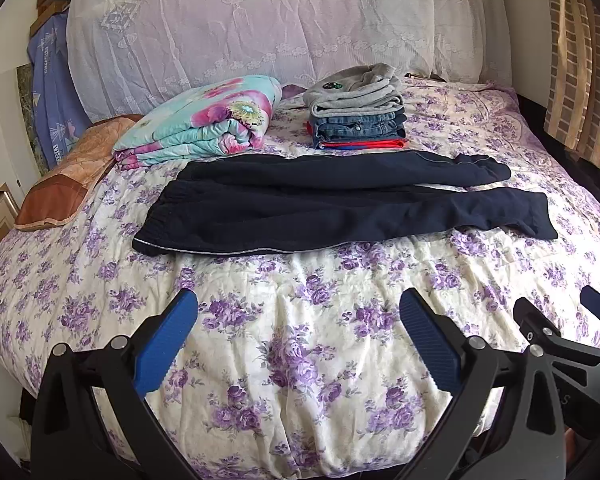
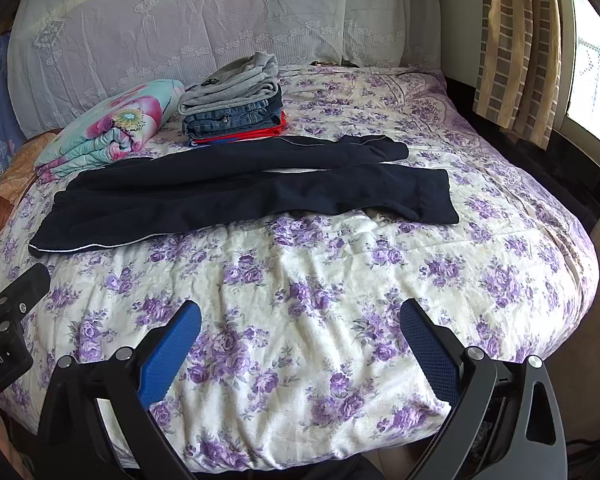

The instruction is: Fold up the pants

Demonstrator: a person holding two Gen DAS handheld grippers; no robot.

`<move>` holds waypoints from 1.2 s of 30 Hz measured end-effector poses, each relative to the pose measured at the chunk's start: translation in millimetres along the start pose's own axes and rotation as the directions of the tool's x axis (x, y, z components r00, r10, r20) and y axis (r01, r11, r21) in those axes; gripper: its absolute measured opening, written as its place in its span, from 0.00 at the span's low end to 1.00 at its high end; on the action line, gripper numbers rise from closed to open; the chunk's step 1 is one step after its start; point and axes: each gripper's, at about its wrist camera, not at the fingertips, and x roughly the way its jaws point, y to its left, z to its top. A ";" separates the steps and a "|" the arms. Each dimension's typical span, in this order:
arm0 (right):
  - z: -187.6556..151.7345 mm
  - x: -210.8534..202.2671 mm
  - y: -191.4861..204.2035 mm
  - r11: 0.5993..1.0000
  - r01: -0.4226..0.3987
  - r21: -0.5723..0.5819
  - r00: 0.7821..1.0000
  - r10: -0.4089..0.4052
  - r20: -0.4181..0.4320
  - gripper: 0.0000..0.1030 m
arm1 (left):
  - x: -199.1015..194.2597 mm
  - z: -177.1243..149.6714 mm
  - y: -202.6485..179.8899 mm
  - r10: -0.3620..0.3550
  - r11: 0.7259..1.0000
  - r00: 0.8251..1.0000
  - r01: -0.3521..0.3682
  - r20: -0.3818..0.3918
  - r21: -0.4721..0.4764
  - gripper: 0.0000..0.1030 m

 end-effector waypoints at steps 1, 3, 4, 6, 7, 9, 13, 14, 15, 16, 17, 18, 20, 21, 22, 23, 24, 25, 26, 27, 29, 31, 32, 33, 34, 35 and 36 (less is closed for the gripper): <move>-0.1 0.0 0.2 1.000 0.000 0.000 1.000 0.000 0.000 0.97 | 2.1 -2.0 0.1 0.000 1.000 1.000 0.000 0.000 0.000 0.95; -0.2 0.0 0.3 1.000 0.000 0.000 1.000 0.000 0.000 0.97 | 2.3 -2.0 0.3 -0.002 1.000 1.000 0.002 -0.001 0.000 0.95; -0.2 0.0 0.4 1.000 0.000 0.000 1.000 0.000 0.000 0.97 | 2.2 -2.0 0.3 -0.002 1.000 1.000 0.002 -0.001 0.000 0.95; -0.4 0.0 0.7 1.000 0.000 0.000 1.000 0.000 0.000 0.97 | 2.4 -2.3 0.0 -0.002 1.000 1.000 0.002 -0.001 0.000 0.95; -0.4 0.1 0.9 1.000 0.000 0.000 1.000 0.000 0.000 0.97 | 2.5 -2.0 0.2 -0.002 1.000 1.000 0.002 -0.001 0.000 0.95; -0.5 0.1 1.1 1.000 0.001 -0.001 1.000 -0.001 -0.001 0.97 | 2.4 -3.8 1.0 -0.003 1.000 1.000 0.003 -0.002 0.000 0.95; -0.8 0.0 1.6 1.000 0.000 -0.001 1.000 0.000 -0.001 0.97 | 2.4 -4.4 1.5 -0.002 1.000 1.000 0.002 -0.003 -0.001 0.95; -0.8 0.1 1.7 1.000 0.000 -0.002 1.000 0.000 -0.001 0.97 | 2.3 -4.3 1.5 -0.003 1.000 1.000 0.003 -0.004 -0.001 0.95; -0.9 0.0 1.8 1.000 0.000 -0.002 1.000 0.000 -0.001 0.97 | 2.8 -5.3 1.8 -0.004 1.000 1.000 0.004 -0.005 -0.001 0.95; -1.0 0.0 1.9 1.000 0.000 -0.001 1.000 0.000 -0.001 0.97 | 3.3 -5.6 1.9 -0.003 1.000 1.000 0.003 -0.004 -0.001 0.95; -1.0 0.0 2.1 1.000 0.000 -0.001 1.000 0.000 -0.001 0.97 | 3.3 -5.4 1.9 -0.003 1.000 1.000 0.003 -0.005 -0.001 0.95; -1.0 0.1 2.1 1.000 0.001 -0.001 1.000 -0.001 0.000 0.97 | 3.6 -5.8 2.0 -0.003 1.000 1.000 0.003 -0.005 -0.001 0.95; -1.1 0.0 1.9 1.000 0.001 -0.002 1.000 -0.001 0.000 0.97 | 3.9 -6.2 2.0 -0.004 1.000 1.000 0.004 -0.007 -0.001 0.95; -1.1 0.0 1.9 1.000 0.001 -0.002 1.000 -0.001 -0.001 0.97 | 6.0 -7.4 1.6 -0.004 1.000 1.000 0.004 -0.007 -0.001 0.95; -1.1 0.1 1.9 1.000 0.001 -0.002 1.000 -0.001 -0.001 0.97 | 6.2 -7.6 1.7 -0.004 1.000 1.000 0.004 -0.007 -0.001 0.95; -1.2 0.1 1.8 1.000 0.001 -0.002 1.000 -0.001 -0.002 0.97 | 6.2 -7.4 1.6 -0.004 1.000 1.000 0.004 -0.007 -0.001 0.95; -1.2 0.0 1.8 1.000 0.000 -0.002 1.000 0.000 -0.001 0.97 | 6.5 -7.9 1.7 -0.004 1.000 1.000 0.004 -0.007 -0.001 0.95; -1.3 0.1 1.8 1.000 0.000 -0.001 1.000 0.000 -0.001 0.97 | 6.3 -7.4 1.7 -0.005 1.000 1.000 0.005 -0.007 -0.001 0.95; -1.3 0.0 1.7 1.000 0.001 -0.002 1.000 -0.001 -0.001 0.97 | 6.3 -7.3 1.7 -0.005 1.000 1.000 0.005 -0.007 -0.001 0.95; -1.3 0.0 1.7 1.000 0.000 -0.002 1.000 0.000 -0.001 0.97 | 6.6 -7.6 1.7 -0.005 1.000 1.000 0.005 -0.008 -0.001 0.95; -1.3 0.1 1.7 1.000 0.000 -0.002 1.000 0.000 -0.001 0.97 | 7.3 -8.3 1.6 -0.004 1.000 1.000 0.004 -0.009 -0.001 0.95; -1.3 0.1 1.9 1.000 0.001 -0.003 1.000 -0.001 -0.001 0.97 | 7.0 -7.8 1.8 -0.006 1.000 1.000 0.006 -0.010 -0.001 0.95; -1.3 0.2 2.0 1.000 0.001 -0.003 1.000 -0.001 -0.001 0.97 | 6.5 -10.2 0.8 -0.006 1.000 1.000 0.006 -0.010 0.000 0.95; -1.2 0.3 2.1 1.000 0.001 -0.003 1.000 -0.001 -0.002 0.97 | 6.5 -10.3 0.7 -0.005 1.000 1.000 0.005 -0.009 -0.001 0.95; -1.2 0.2 2.1 1.000 0.000 -0.002 1.000 0.000 -0.001 0.97 | 6.5 -10.2 0.7 -0.005 1.000 1.000 0.005 -0.010 0.000 0.95; -1.2 0.2 2.3 1.000 0.001 -0.002 1.000 -0.001 -0.001 0.97 | 6.8 -10.7 0.6 -0.006 1.000 1.000 0.006 -0.010 0.000 0.95; -1.2 0.2 2.3 1.000 0.001 -0.002 1.000 -0.001 -0.001 0.97 | 6.7 -10.6 0.7 -0.006 1.000 1.000 0.006 -0.011 0.000 0.95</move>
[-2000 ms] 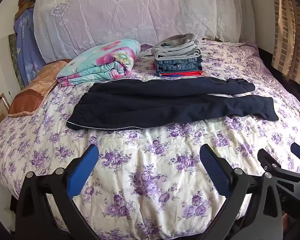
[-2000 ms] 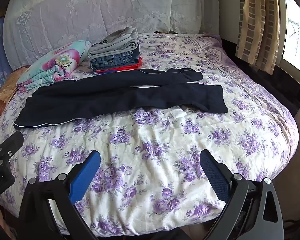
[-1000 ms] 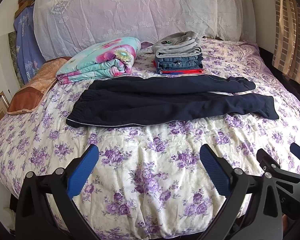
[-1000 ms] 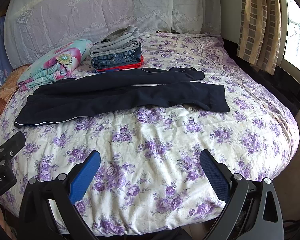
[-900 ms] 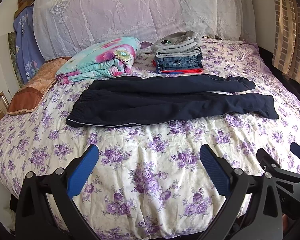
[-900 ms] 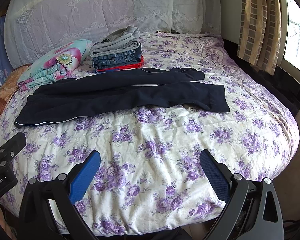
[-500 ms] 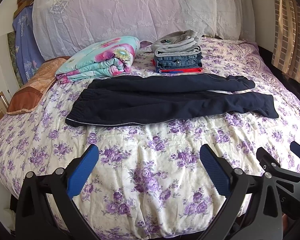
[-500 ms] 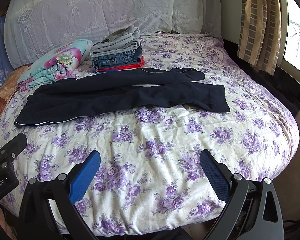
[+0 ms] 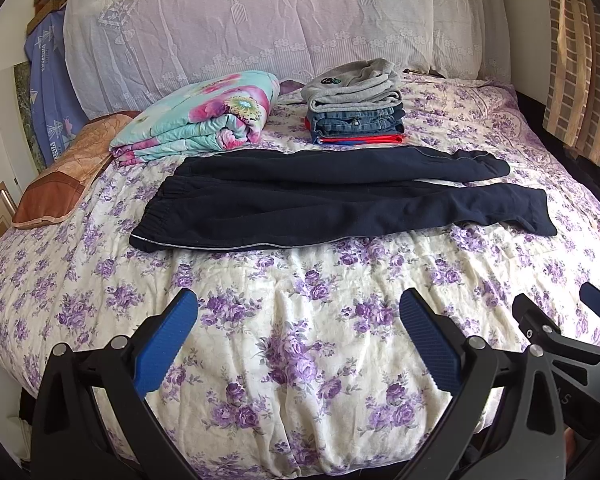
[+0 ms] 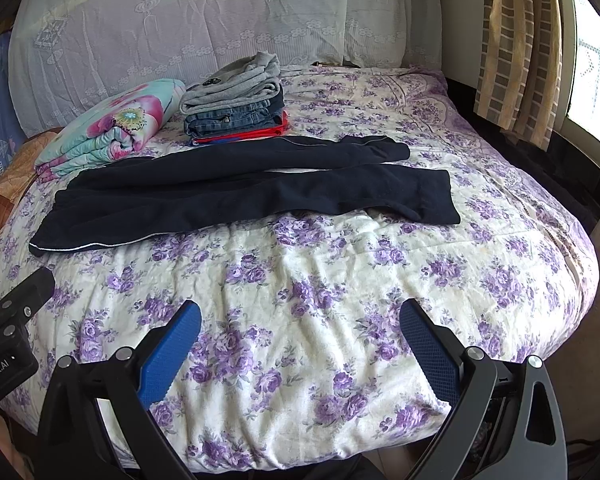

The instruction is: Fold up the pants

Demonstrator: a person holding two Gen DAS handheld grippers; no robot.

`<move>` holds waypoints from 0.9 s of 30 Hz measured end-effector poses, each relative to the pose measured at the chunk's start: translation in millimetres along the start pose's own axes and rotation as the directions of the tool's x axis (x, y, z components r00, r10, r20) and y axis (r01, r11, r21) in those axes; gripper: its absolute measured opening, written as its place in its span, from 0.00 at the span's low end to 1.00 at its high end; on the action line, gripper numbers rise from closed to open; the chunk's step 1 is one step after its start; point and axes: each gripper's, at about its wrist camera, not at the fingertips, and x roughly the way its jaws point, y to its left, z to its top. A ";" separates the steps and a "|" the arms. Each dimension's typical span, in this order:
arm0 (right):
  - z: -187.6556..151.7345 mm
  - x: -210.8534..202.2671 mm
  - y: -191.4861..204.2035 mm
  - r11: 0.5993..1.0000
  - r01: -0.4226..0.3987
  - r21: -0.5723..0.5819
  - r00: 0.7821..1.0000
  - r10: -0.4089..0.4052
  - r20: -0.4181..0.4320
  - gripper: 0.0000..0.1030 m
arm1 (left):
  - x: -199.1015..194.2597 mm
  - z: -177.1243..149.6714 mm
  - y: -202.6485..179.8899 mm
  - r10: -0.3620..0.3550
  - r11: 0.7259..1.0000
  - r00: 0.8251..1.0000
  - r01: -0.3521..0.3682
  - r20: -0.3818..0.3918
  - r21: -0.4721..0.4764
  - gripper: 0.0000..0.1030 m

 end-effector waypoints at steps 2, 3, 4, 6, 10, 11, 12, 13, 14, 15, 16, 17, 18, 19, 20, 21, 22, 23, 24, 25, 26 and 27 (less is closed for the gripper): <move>0.0 0.1 0.2 1.000 0.000 -0.001 1.000 0.000 0.000 0.97 | -0.1 0.4 0.0 0.001 1.000 1.000 -0.001 -0.001 0.000 0.95; 0.1 0.1 0.3 1.000 0.000 -0.001 1.000 0.000 0.000 0.97 | 0.2 -0.1 0.0 0.000 1.000 1.000 0.000 -0.002 0.000 0.95; 0.5 -0.1 -0.4 1.000 0.000 0.000 1.000 0.000 0.000 0.97 | 0.1 -0.8 -0.9 -0.001 1.000 1.000 0.001 -0.003 0.000 0.95; 1.3 -0.2 -1.6 1.000 0.000 0.000 1.000 0.000 0.001 0.97 | 0.2 -1.3 -0.9 0.000 1.000 1.000 0.000 -0.003 0.000 0.95; 2.9 -0.7 -4.0 1.000 0.000 -0.002 1.000 0.000 -0.001 0.97 | 0.2 -0.9 -0.8 -0.001 1.000 1.000 0.001 -0.004 0.000 0.95; 0.2 0.0 -0.2 1.000 -0.001 -0.002 1.000 0.001 -0.002 0.97 | 0.2 -0.9 -0.8 -0.002 1.000 1.000 0.002 -0.004 0.000 0.95; -1.0 0.3 1.6 1.000 -0.001 -0.002 1.000 0.001 -0.001 0.97 | 1.0 -2.5 -1.2 -0.002 1.000 1.000 0.002 -0.005 0.001 0.95; -0.9 0.3 1.4 1.000 -0.001 -0.002 1.000 0.001 -0.001 0.97 | 1.3 -3.5 -1.5 -0.002 1.000 1.000 0.002 -0.005 0.002 0.95; -0.8 0.3 1.3 1.000 0.000 -0.002 1.000 0.000 -0.001 0.97 | 1.1 -2.4 -1.2 -0.002 1.000 1.000 0.002 -0.005 0.001 0.95; -0.7 0.3 1.1 1.000 0.000 -0.002 1.000 0.000 -0.001 0.97 | 1.3 -2.8 -1.2 -0.003 1.000 1.000 0.003 -0.006 0.001 0.95; -0.7 0.3 1.1 1.000 -0.001 -0.002 1.000 0.001 -0.002 0.97 | 1.1 -2.3 -1.2 -0.002 1.000 1.000 0.002 -0.005 0.000 0.95; -0.9 0.3 1.3 1.000 -0.001 -0.002 1.000 0.001 -0.002 0.97 | 1.2 -2.3 -1.2 -0.001 1.000 1.000 0.001 -0.005 0.000 0.95; -1.0 0.3 1.5 1.000 0.000 -0.002 1.000 0.000 -0.002 0.97 | 1.2 -2.2 -1.2 -0.001 1.000 1.000 0.001 -0.006 0.000 0.95; -1.1 0.3 1.6 1.000 0.000 -0.002 1.000 0.000 -0.002 0.97 | 1.2 -2.2 -1.1 -0.001 1.000 1.000 0.001 -0.006 -0.001 0.95; -1.0 0.3 1.4 1.000 0.000 -0.001 1.000 0.000 -0.002 0.97 | 1.9 -4.0 -1.7 -0.001 1.000 1.000 0.001 -0.007 -0.001 0.95; -1.2 0.3 1.6 1.000 -0.001 -0.002 1.000 0.001 -0.002 0.97 | 1.9 -4.0 -1.6 -0.001 1.000 1.000 0.001 -0.007 -0.001 0.95; -1.4 0.3 1.9 1.000 -0.001 -0.002 1.000 0.001 -0.002 0.97 | 2.0 -4.6 -1.7 -0.001 1.000 1.000 0.001 -0.007 -0.001 0.95; -1.3 0.3 1.7 1.000 0.000 -0.002 1.000 0.000 -0.002 0.97 | 2.0 -4.0 -1.6 -0.001 1.000 1.000 0.001 -0.008 -0.001 0.95; -1.5 0.3 2.1 1.000 0.000 -0.002 1.000 0.000 -0.002 0.97 | 2.0 -5.9 -2.3 -0.002 1.000 1.000 0.002 -0.007 -0.001 0.95; -1.4 0.3 1.8 1.000 0.000 -0.003 1.000 0.000 -0.002 0.97 | 2.0 -5.8 -2.4 -0.001 1.000 1.000 0.001 -0.008 -0.001 0.95; -1.6 0.5 1.9 1.000 -0.001 -0.002 1.000 0.001 -0.003 0.97 | 2.4 -7.4 -2.9 0.000 1.000 1.000 0.000 -0.008 -0.001 0.95; -1.8 0.8 1.9 1.000 -0.001 -0.002 1.000 0.001 -0.002 0.97 | 2.5 -7.4 -2.7 -0.001 1.000 1.000 0.001 -0.009 0.000 0.95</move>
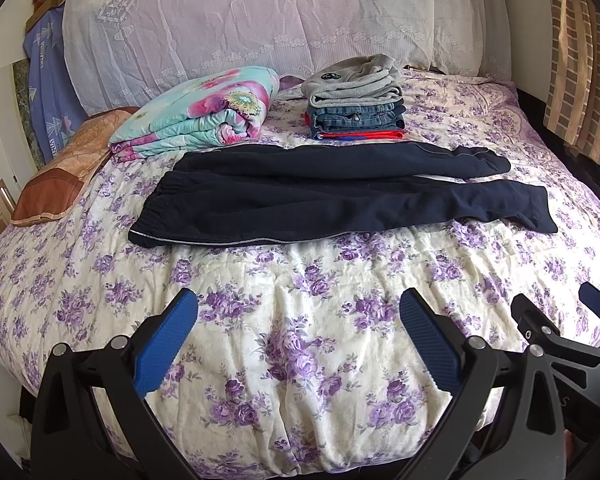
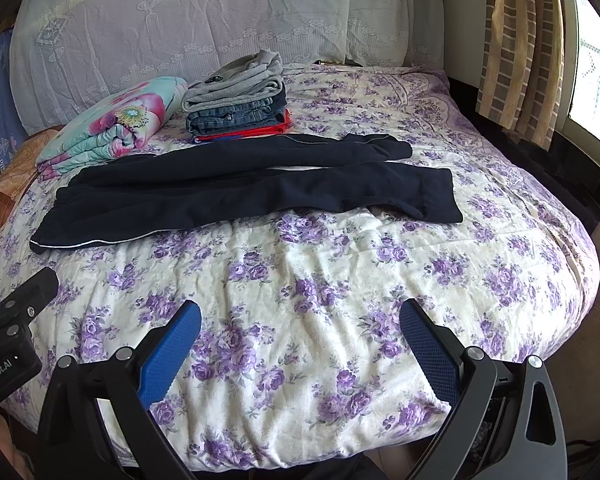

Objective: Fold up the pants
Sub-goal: 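Grasp the waistband of the navy sweatpants with the left gripper while the right gripper grasps a leg hem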

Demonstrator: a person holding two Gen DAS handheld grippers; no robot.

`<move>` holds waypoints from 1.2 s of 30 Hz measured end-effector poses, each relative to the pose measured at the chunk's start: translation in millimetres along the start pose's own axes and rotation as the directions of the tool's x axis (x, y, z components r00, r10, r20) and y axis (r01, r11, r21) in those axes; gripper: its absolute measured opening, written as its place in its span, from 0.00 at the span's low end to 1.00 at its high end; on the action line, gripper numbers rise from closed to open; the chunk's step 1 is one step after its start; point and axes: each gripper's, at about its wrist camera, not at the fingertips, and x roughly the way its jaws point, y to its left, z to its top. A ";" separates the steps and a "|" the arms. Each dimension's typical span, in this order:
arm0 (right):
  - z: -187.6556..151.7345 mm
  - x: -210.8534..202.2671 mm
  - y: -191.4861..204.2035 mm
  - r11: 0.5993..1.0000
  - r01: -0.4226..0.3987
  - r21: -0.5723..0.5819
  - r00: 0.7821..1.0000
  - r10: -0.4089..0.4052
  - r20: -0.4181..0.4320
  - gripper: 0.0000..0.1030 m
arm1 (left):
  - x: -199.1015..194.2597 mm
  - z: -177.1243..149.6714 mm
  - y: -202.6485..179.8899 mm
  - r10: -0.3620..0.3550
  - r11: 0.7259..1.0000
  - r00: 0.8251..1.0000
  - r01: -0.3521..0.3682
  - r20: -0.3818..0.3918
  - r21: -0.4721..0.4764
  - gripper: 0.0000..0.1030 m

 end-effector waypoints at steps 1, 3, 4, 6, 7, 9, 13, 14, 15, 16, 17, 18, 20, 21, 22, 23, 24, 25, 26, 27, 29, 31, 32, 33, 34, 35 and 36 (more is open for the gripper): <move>-0.2 0.3 0.1 1.000 0.001 0.000 1.000 -0.001 0.000 0.97 | 0.2 -1.3 -0.3 0.000 1.000 1.000 0.000 -0.001 0.000 0.95; -0.5 0.8 0.0 1.000 0.002 0.000 1.000 -0.002 0.000 0.97 | 0.2 -0.6 -0.3 0.001 1.000 1.000 -0.001 0.000 0.000 0.95; -0.5 1.0 -0.1 1.000 0.001 0.000 1.000 -0.001 0.001 0.97 | 0.1 0.2 0.1 0.000 1.000 1.000 0.000 -0.001 0.000 0.95; -0.9 1.6 -0.1 1.000 0.001 -0.001 1.000 -0.001 0.000 0.97 | 0.2 -0.4 0.0 0.000 1.000 1.000 0.000 -0.001 0.000 0.95; -1.2 1.9 0.1 1.000 0.002 -0.002 1.000 -0.002 0.000 0.97 | 0.3 0.2 0.2 0.000 1.000 1.000 0.000 -0.001 0.000 0.95; -1.3 2.5 -0.2 1.000 0.004 -0.001 1.000 -0.004 -0.001 0.97 | 2.5 -1.2 1.4 0.002 1.000 1.000 -0.002 -0.005 -0.001 0.95; -5.1 4.0 5.8 1.000 0.008 0.007 1.000 -0.008 -0.014 0.97 | 30.0 4.0 31.9 -0.054 0.997 0.995 0.048 -0.079 -0.065 0.96; -4.6 7.3 5.3 1.000 0.009 0.013 1.000 -0.009 -0.016 0.97 | 39.7 8.4 46.0 -0.063 0.993 0.993 0.053 -0.100 -0.102 0.96; -3.2 7.7 3.4 1.000 0.009 0.017 1.000 -0.009 -0.017 0.97 | 51.9 13.2 62.8 -0.063 0.988 0.990 0.045 -0.124 -0.146 0.96; -4.9 11.1 -0.6 1.000 0.005 0.020 1.000 -0.005 -0.019 0.97 | 63.8 15.9 80.0 -0.053 0.981 0.989 0.025 -0.142 -0.191 0.96; -4.3 11.7 -2.6 1.000 0.003 0.020 1.000 -0.003 -0.022 0.97 | 76.4 18.6 96.9 -0.029 0.974 0.986 -0.009 -0.162 -0.227 0.96; -4.4 12.7 -3.1 1.000 0.003 0.020 1.000 -0.002 -0.024 0.97 | 89.6 22.2 114.2 -0.003 0.963 0.983 -0.047 -0.185 -0.267 0.95; -3.0 15.2 -5.8 1.000 0.003 0.015 0.999 -0.003 -0.033 0.97 | 115.8 28.7 146.1 -0.006 0.935 0.977 -0.071 -0.215 -0.349 0.95; -1.7 17.7 -7.5 1.000 0.003 0.013 0.999 -0.002 -0.038 0.97 | 130.0 31.7 160.4 -0.030 0.918 0.972 -0.066 -0.235 -0.392 0.95; -1.5 18.9 -7.8 1.000 0.002 0.011 0.999 -0.002 -0.041 0.97 | 143.0 34.5 170.9 -0.064 0.902 0.967 -0.050 -0.247 -0.428 0.95; -1.4 21.2 -7.7 1.000 0.005 0.007 0.999 -0.004 -0.048 0.97 | 156.0 37.1 178.4 -0.097 0.891 0.961 -0.032 -0.259 -0.453 0.95; -1.4 23.3 -8.0 1.000 0.006 0.005 0.998 -0.005 -0.056 0.97 | 168.4 40.1 182.7 -0.114 0.882 0.954 -0.031 -0.277 -0.470 0.95; -1.7 25.4 -8.7 1.000 0.006 0.004 0.998 -0.006 -0.063 0.97 | 180.8 42.9 185.9 -0.117 0.879 0.947 -0.042 -0.300 -0.476 0.95; -2.1 28.1 -9.1 1.000 0.010 0.004 0.997 -0.010 -0.070 0.97 | 191.5 44.7 187.0 -0.113 0.876 0.940 -0.058 -0.322 -0.479 0.95; -2.6 30.3 -10.4 1.000 0.013 0.005 0.997 -0.013 -0.077 0.97 | 201.9 45.2 188.2 -0.119 0.872 0.932 -0.067 -0.343 -0.484 0.90; -3.9 33.3 -14.5 1.000 0.024 0.011 0.996 -0.023 -0.082 0.97 | 219.2 44.4 188.9 -0.154 0.868 0.911 -0.060 -0.382 -0.492 0.55; -4.3 36.9 -20.4 0.999 0.038 0.017 0.996 -0.037 -0.087 0.97 | 215.3 46.4 187.7 -0.128 0.885 0.923 -0.059 -0.362 -0.462 0.27; -3.9 39.2 -23.8 0.999 0.036 0.021 0.995 -0.034 -0.090 0.97 | 212.9 46.7 188.6 -0.159 0.884 0.925 -0.022 -0.344 -0.467 0.15; -3.9 41.3 -27.4 0.999 0.030 0.023 0.995 -0.028 -0.091 0.97 | 210.3 44.9 190.7 -0.178 0.876 0.926 -0.005 -0.332 -0.483 0.12; -3.3 43.7 -31.5 0.999 0.020 0.025 0.995 -0.018 -0.094 0.97 | 207.8 42.3 194.0 -0.188 0.867 0.929 0.004 -0.319 -0.499 0.10; -2.5 46.0 -35.9 1.000 0.007 0.024 0.995 -0.004 -0.097 0.97 | 203.4 39.1 196.7 -0.197 0.861 0.932 0.017 -0.304 -0.508 0.09; -1.5 47.8 -41.7 1.000 -0.007 0.027 0.995 0.009 -0.098 0.97 | 194.7 34.9 198.0 -0.202 0.857 0.936 0.027 -0.289 -0.514 0.08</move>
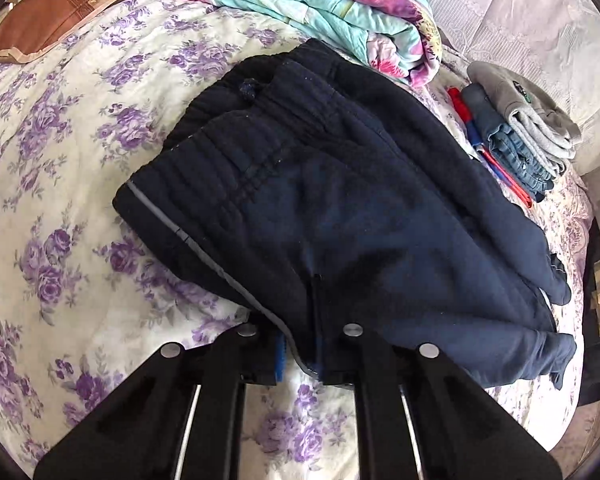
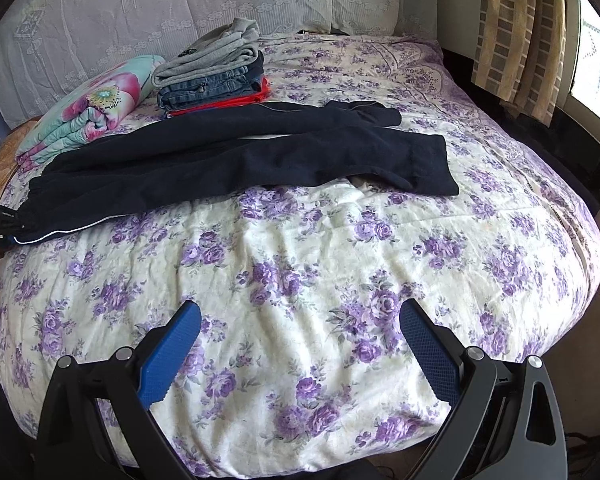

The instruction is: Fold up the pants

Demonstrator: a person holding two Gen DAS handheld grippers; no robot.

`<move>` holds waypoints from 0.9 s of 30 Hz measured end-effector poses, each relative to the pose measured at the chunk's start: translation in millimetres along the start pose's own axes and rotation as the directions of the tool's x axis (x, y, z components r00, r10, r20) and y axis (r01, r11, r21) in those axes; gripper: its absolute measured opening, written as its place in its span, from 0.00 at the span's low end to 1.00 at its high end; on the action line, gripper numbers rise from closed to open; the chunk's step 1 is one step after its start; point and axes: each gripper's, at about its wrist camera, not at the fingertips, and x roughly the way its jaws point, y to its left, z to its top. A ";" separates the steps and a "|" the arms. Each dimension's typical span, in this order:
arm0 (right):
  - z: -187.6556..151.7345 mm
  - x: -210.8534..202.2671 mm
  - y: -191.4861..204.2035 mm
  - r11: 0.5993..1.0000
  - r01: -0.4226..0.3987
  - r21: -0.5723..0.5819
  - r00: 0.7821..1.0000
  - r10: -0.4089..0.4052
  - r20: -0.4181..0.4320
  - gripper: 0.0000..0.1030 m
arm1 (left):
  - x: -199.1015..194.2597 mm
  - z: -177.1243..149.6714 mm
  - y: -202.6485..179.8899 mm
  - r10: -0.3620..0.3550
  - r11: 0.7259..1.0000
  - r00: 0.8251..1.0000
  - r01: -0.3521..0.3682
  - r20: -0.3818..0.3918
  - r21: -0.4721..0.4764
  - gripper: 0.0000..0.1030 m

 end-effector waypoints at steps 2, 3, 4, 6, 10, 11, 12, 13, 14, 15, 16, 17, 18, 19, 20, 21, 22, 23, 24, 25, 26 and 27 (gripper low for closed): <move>3.6 1.3 -16.6 1.000 -0.001 0.026 1.000 0.001 -0.002 0.97 | -24.1 -18.6 5.8 -0.046 0.999 0.998 0.046 0.035 0.000 0.07; 5.4 1.4 -26.3 0.999 0.002 0.047 1.000 -0.003 0.002 0.97 | -39.4 -30.9 8.2 -0.080 0.997 0.995 0.079 0.059 0.009 0.07; 7.4 2.4 -36.3 0.998 0.003 0.069 1.000 -0.004 0.007 0.97 | -52.6 -42.6 9.8 -0.103 0.995 0.991 0.101 0.082 0.024 0.07; 13.2 10.8 -57.1 0.993 0.006 0.119 1.000 -0.005 -0.013 0.97 | -56.4 -56.5 8.1 -0.078 0.994 0.994 0.072 0.079 0.077 0.08; 34.9 41.6 -102.1 0.969 -0.036 0.244 0.997 0.051 -0.055 0.97 | -18.2 -57.5 10.9 -0.005 0.996 1.000 0.002 0.027 0.086 0.10; 40.7 51.3 -115.4 0.958 -0.046 0.284 0.995 0.068 -0.068 0.97 | -20.8 -58.9 10.3 -0.001 0.996 0.998 -0.004 0.061 0.094 0.11; 47.1 62.3 -127.9 0.941 -0.057 0.333 0.993 0.090 -0.082 0.97 | -22.0 -60.1 7.8 0.010 0.994 0.997 -0.018 0.071 0.109 0.11; 51.5 73.5 -142.4 0.917 -0.079 0.392 0.988 0.123 -0.088 0.97 | -22.4 -60.6 5.8 0.021 0.992 0.996 -0.031 0.081 0.122 0.11; 55.2 85.3 -155.5 0.883 -0.120 0.454 0.981 0.176 -0.083 0.97 | -21.1 -60.5 4.4 0.025 0.991 0.996 -0.036 0.089 0.129 0.11; 57.5 98.1 -167.1 0.842 -0.169 0.513 0.968 0.239 -0.073 0.97 | -20.3 -60.5 6.3 0.020 0.991 0.996 -0.032 0.092 0.129 0.11; 60.2 112.7 -176.1 0.798 -0.211 0.564 0.951 0.300 -0.070 0.97 | -20.6 -60.3 7.5 0.009 0.992 0.996 -0.020 0.091 0.125 0.11; 63.0 127.2 -181.6 0.767 -0.231 0.599 0.936 0.343 -0.078 0.97 | -17.5 -56.6 11.1 -0.007 0.993 0.996 -0.003 0.087 0.118 0.11; 66.7 139.3 -183.6 0.749 -0.233 0.620 0.928 0.361 -0.088 0.97 | -16.6 -55.5 14.7 -0.026 0.994 0.996 0.017 0.080 0.108 0.11; 71.7 147.8 -184.7 0.747 -0.223 0.626 0.932 0.351 -0.087 0.97 | -15.4 -53.8 17.0 -0.044 0.995 0.996 0.037 0.074 0.096 0.12; 77.7 153.3 -185.1 0.749 -0.214 0.627 0.940 0.332 -0.076 0.97 | -15.0 -56.6 16.4 -0.059 0.995 0.996 0.053 0.070 0.086 0.12; 84.3 158.1 -184.6 0.752 -0.207 0.626 0.947 0.315 -0.065 0.97 | -13.9 -59.8 17.8 -0.070 0.995 0.995 0.064 0.068 0.079 0.12; 90.8 163.2 -185.1 0.752 -0.199 0.629 0.953 0.298 -0.054 0.97 | -14.0 -61.0 17.7 -0.075 0.995 0.995 0.070 0.068 0.075 0.12; 95.3 167.2 -186.2 0.749 -0.185 0.637 0.962 0.270 -0.038 0.95 | -14.1 -61.6 16.9 -0.076 0.995 0.995 0.071 0.069 0.074 0.12; 97.3 169.2 -186.1 0.750 -0.155 0.643 0.973 0.228 -0.032 0.73 | -14.0 -61.6 15.3 -0.073 0.995 0.995 0.068 0.070 0.076 0.12; 101.1 172.7 -186.5 0.763 -0.121 0.635 0.980 0.194 -0.047 0.27 | -14.5 -62.1 14.6 -0.070 0.995 0.995 0.064 0.072 0.077 0.12; 102.5 176.4 -188.3 0.764 -0.136 0.630 0.975 0.216 -0.050 0.11 | -14.2 -61.7 13.0 -0.068 0.995 0.995 0.062 0.073 0.078 0.12; 100.1 173.9 -192.1 0.741 -0.168 0.650 0.970 0.240 -0.023 0.11 | -14.1 -61.6 12.5 -0.067 0.995 0.995 0.062 0.073 0.078 0.12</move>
